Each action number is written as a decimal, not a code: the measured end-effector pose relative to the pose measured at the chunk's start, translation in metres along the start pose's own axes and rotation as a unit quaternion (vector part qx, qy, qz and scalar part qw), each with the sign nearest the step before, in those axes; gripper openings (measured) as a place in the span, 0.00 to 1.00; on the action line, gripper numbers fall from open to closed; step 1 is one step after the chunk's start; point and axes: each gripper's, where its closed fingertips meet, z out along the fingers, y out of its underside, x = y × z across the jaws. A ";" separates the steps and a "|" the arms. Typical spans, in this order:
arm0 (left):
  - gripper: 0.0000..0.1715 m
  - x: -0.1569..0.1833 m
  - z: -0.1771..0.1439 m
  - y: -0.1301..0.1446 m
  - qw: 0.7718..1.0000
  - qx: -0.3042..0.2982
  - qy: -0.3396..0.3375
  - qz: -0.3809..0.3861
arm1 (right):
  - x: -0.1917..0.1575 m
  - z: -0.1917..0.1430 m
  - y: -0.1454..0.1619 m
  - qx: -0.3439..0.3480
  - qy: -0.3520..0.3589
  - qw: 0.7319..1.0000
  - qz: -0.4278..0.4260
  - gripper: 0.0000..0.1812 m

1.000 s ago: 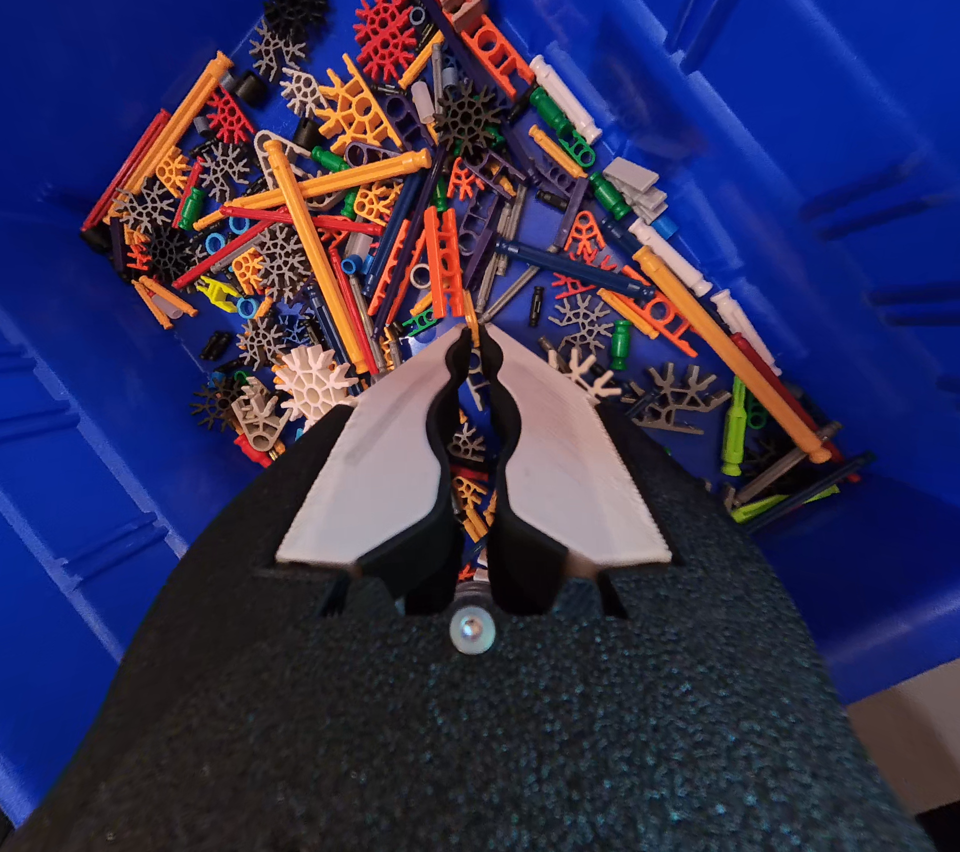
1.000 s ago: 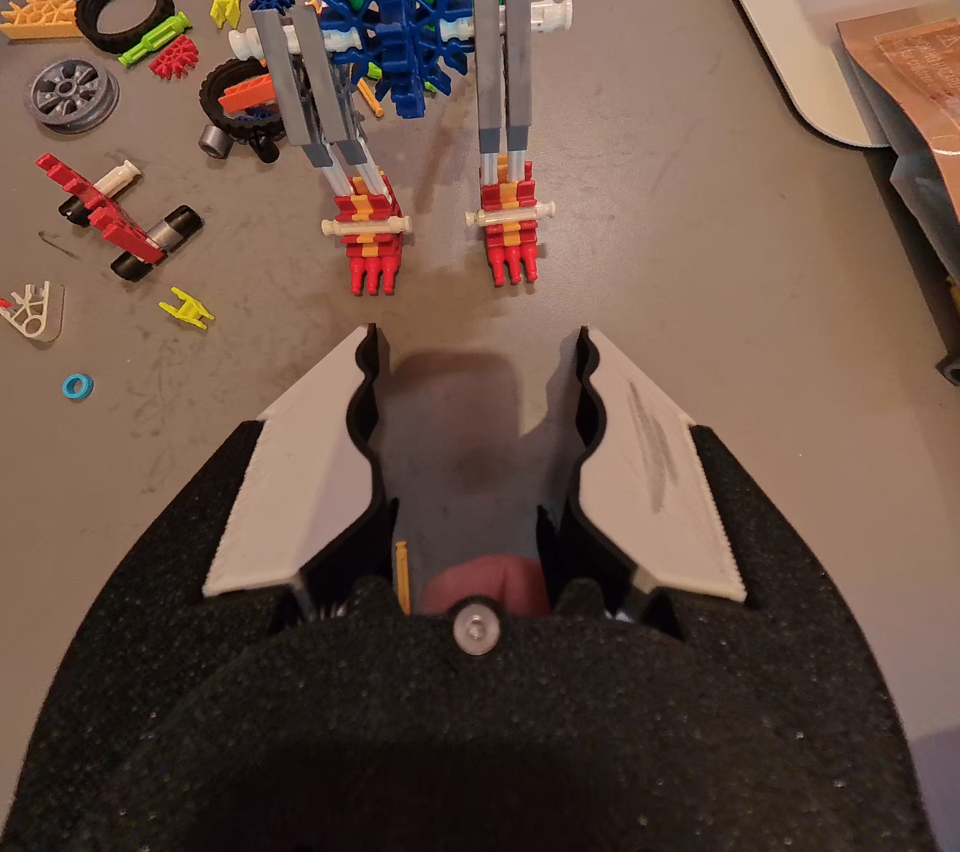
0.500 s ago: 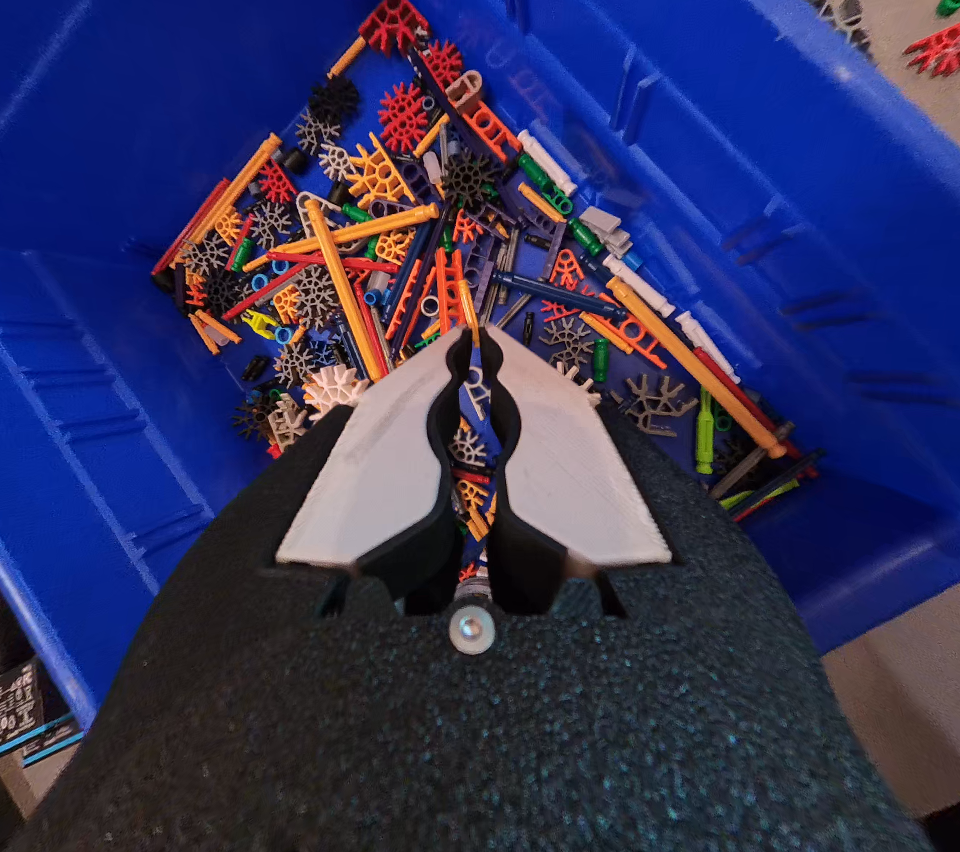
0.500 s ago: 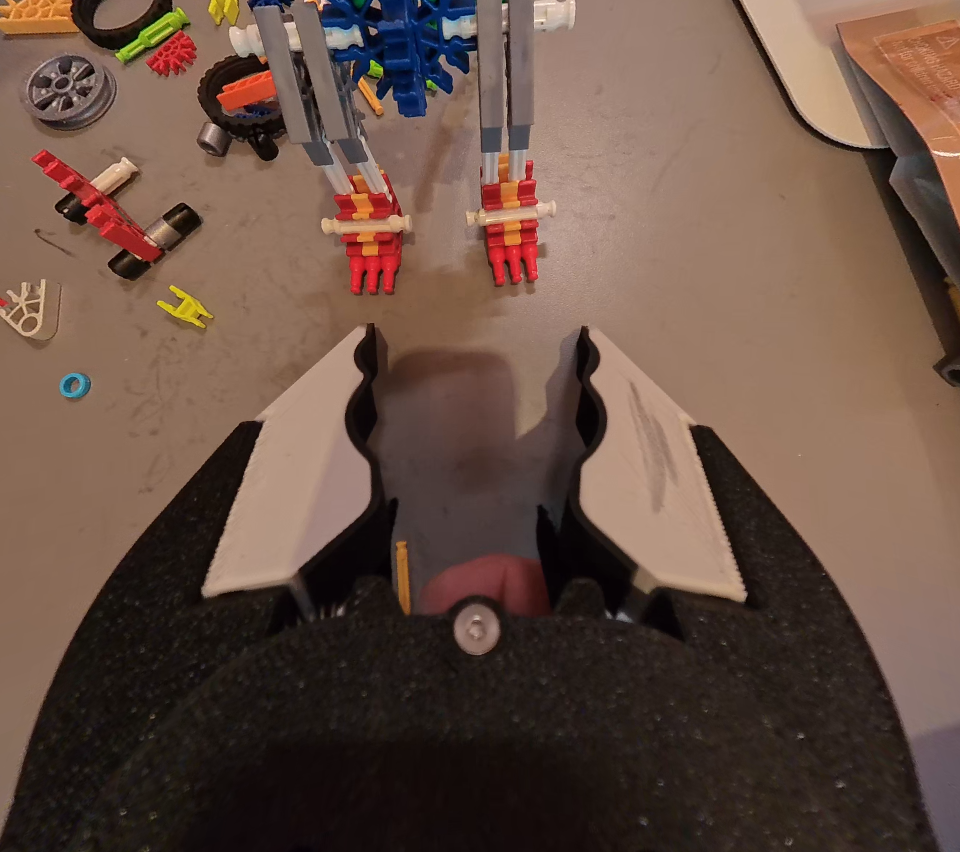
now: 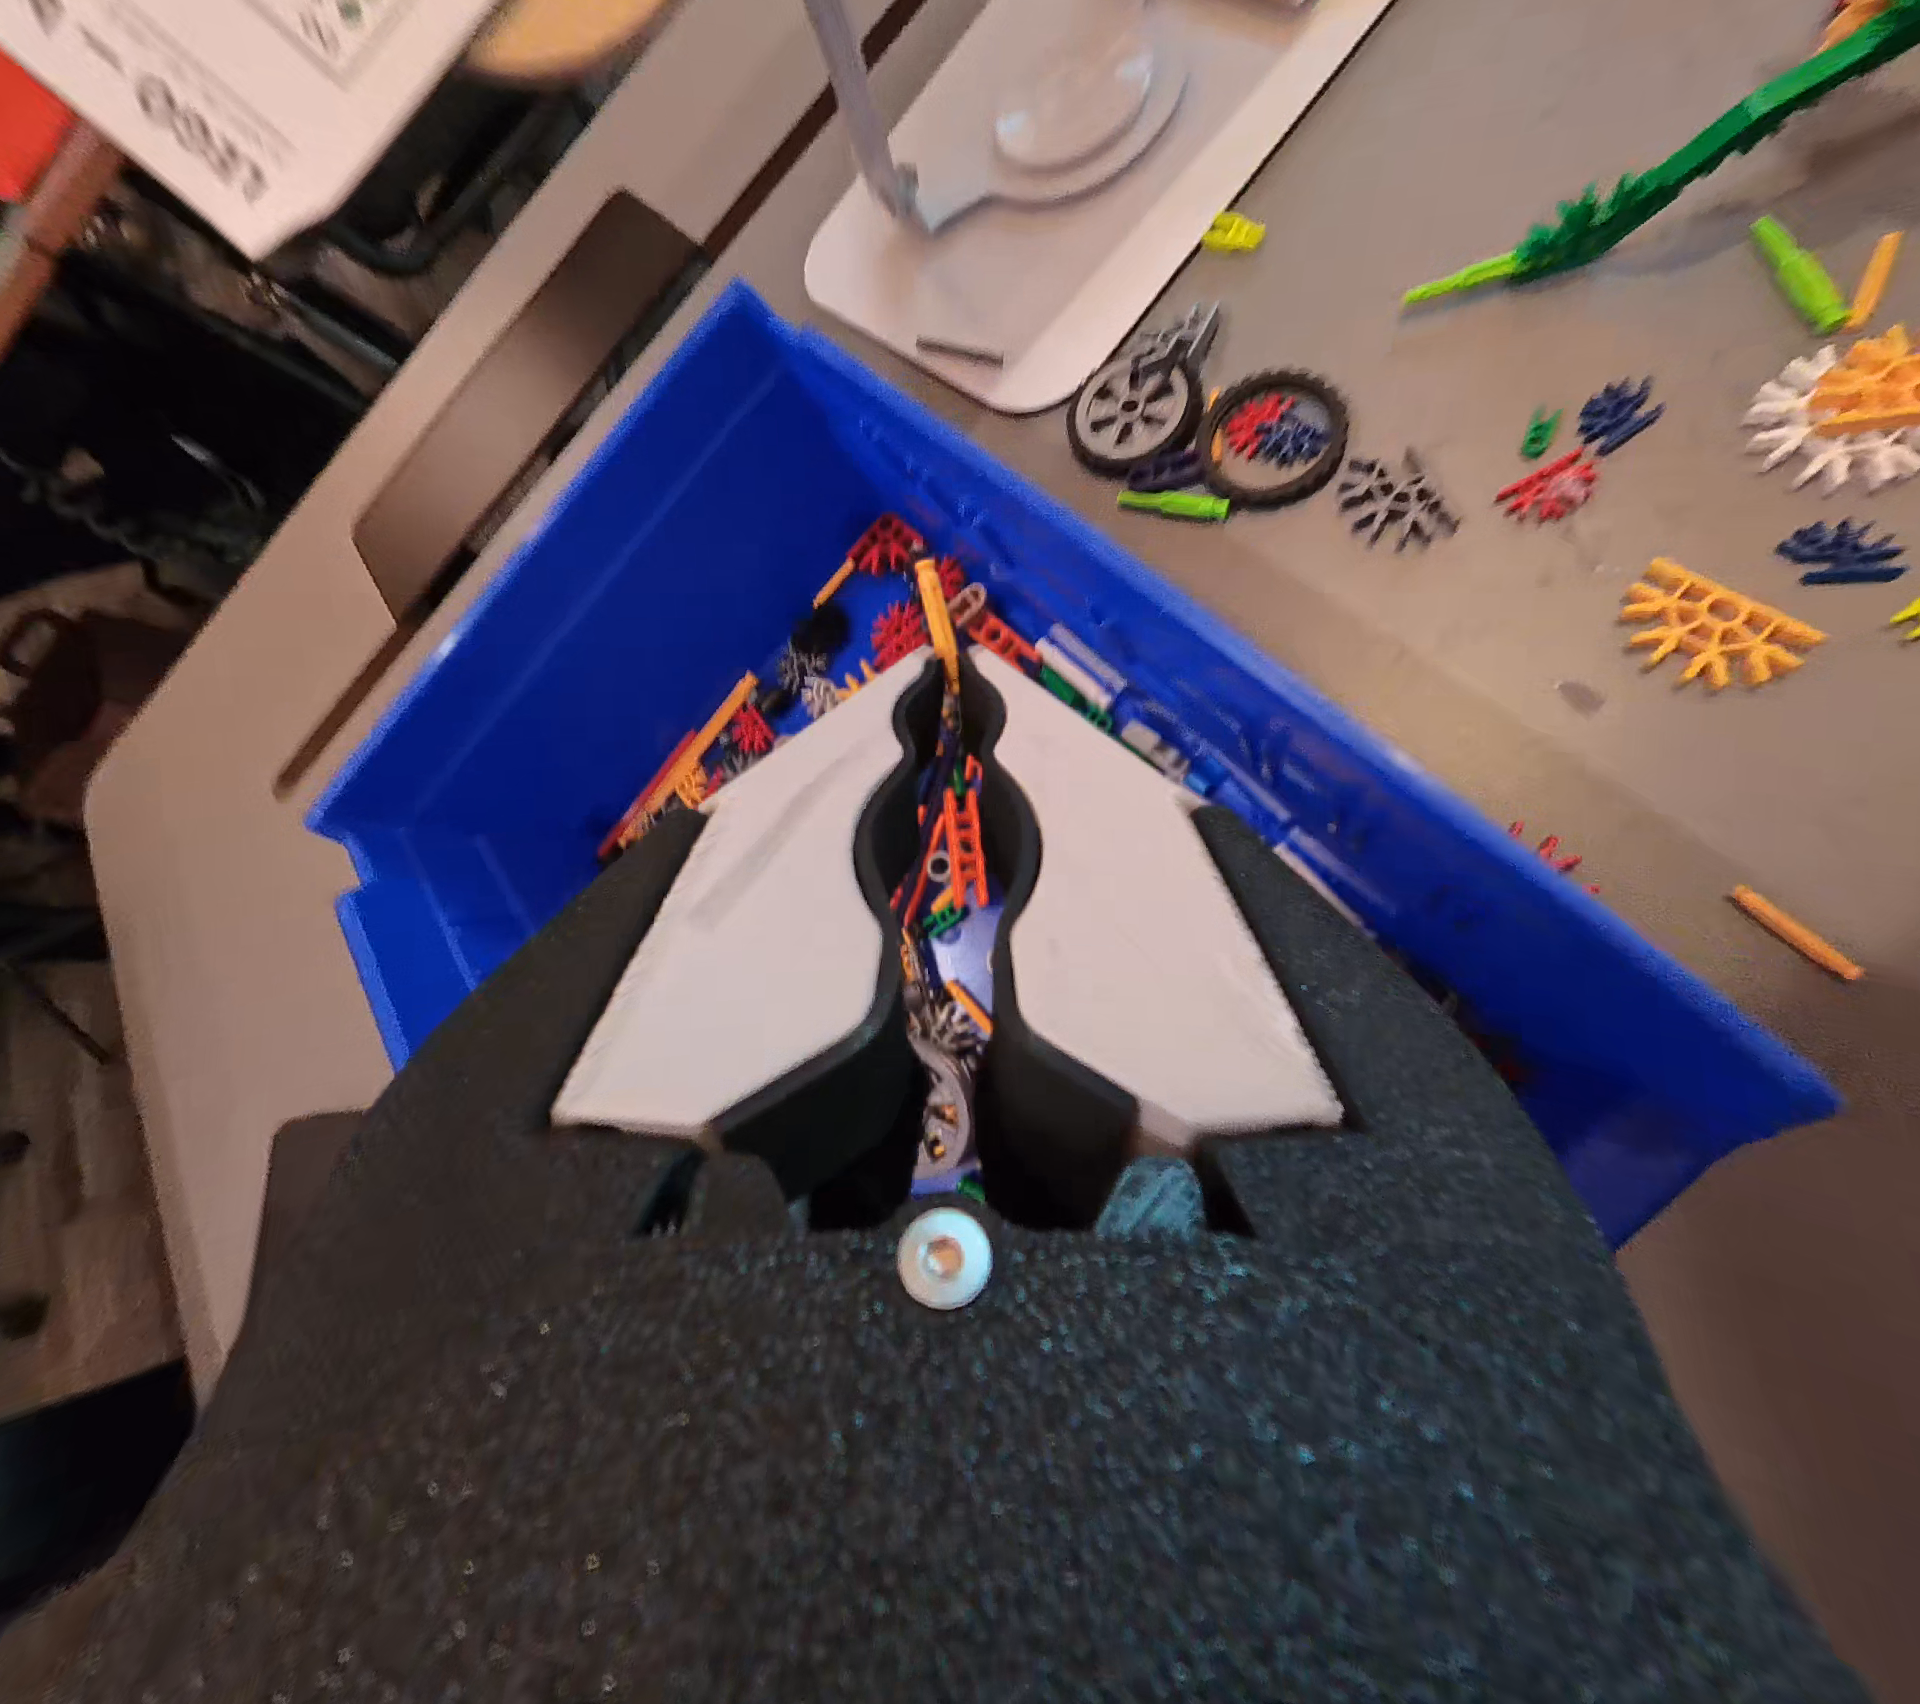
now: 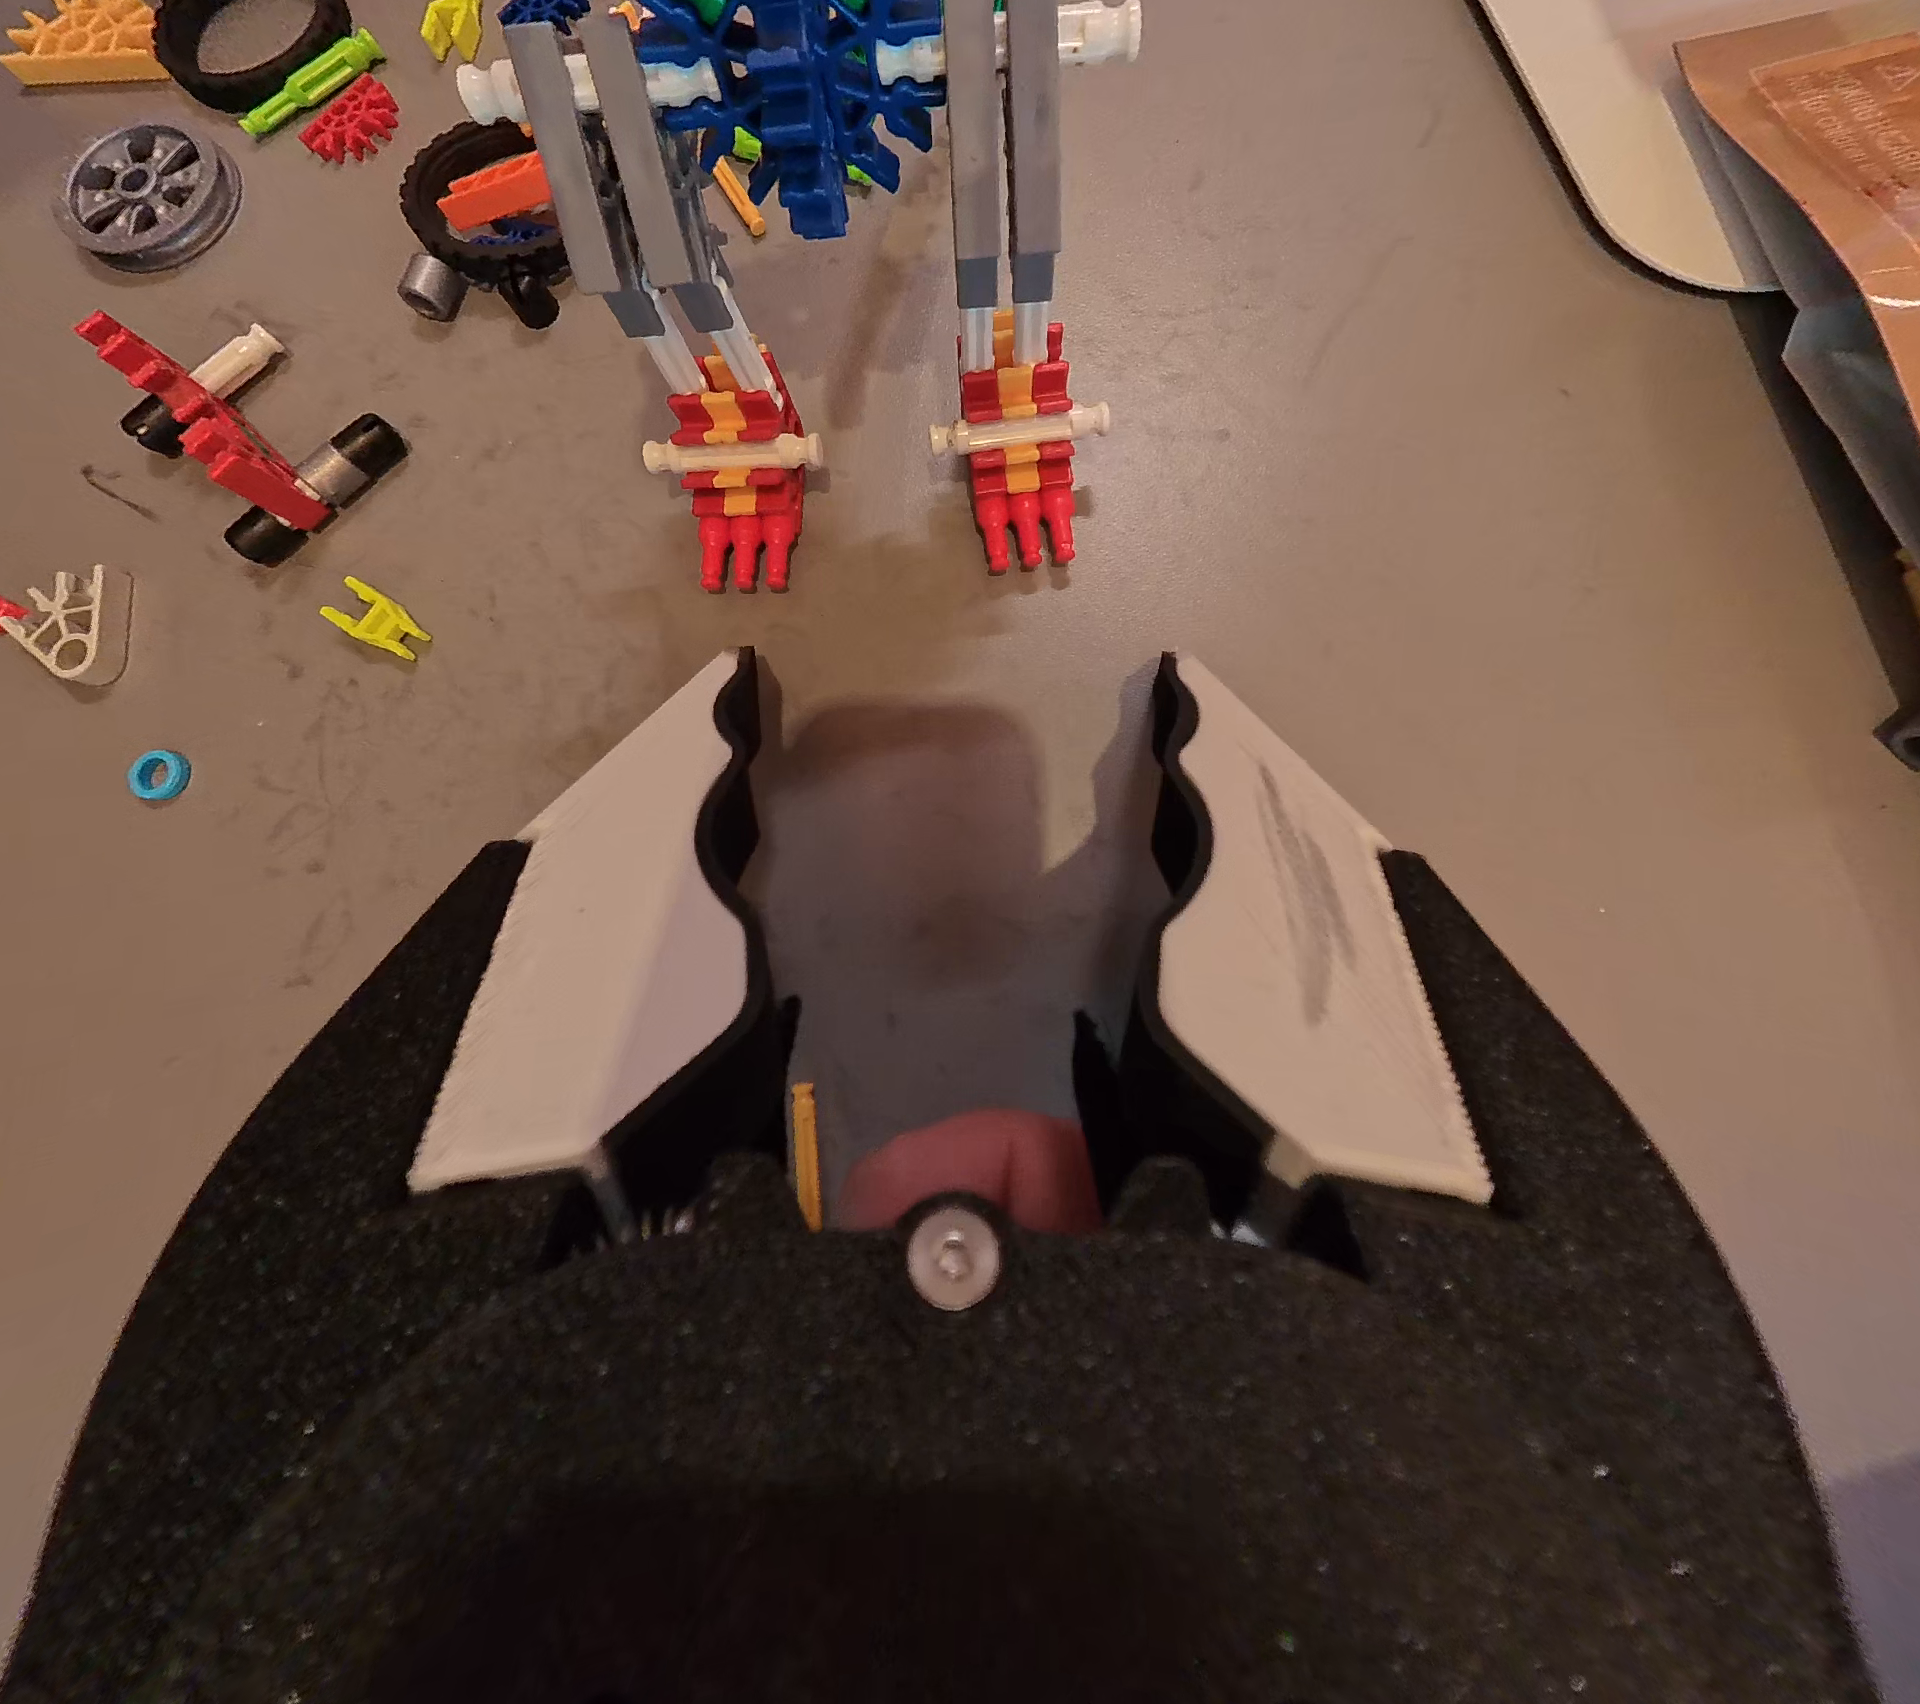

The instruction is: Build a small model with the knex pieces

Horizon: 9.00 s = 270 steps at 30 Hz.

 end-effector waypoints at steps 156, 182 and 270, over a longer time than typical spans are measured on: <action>0.02 -0.061 0.060 0.152 0.882 -0.400 0.189 0.163 | -0.001 -0.002 0.001 0.003 -0.004 1.000 0.004 0.43; 0.00 0.058 0.005 -0.042 0.927 -0.137 0.233 0.260 | -0.001 -0.002 0.001 0.002 -0.003 1.000 0.003 0.42; 0.05 -0.029 0.051 0.140 0.884 -0.334 0.218 0.245 | 0.000 -0.003 0.001 0.006 -0.011 1.000 0.012 0.42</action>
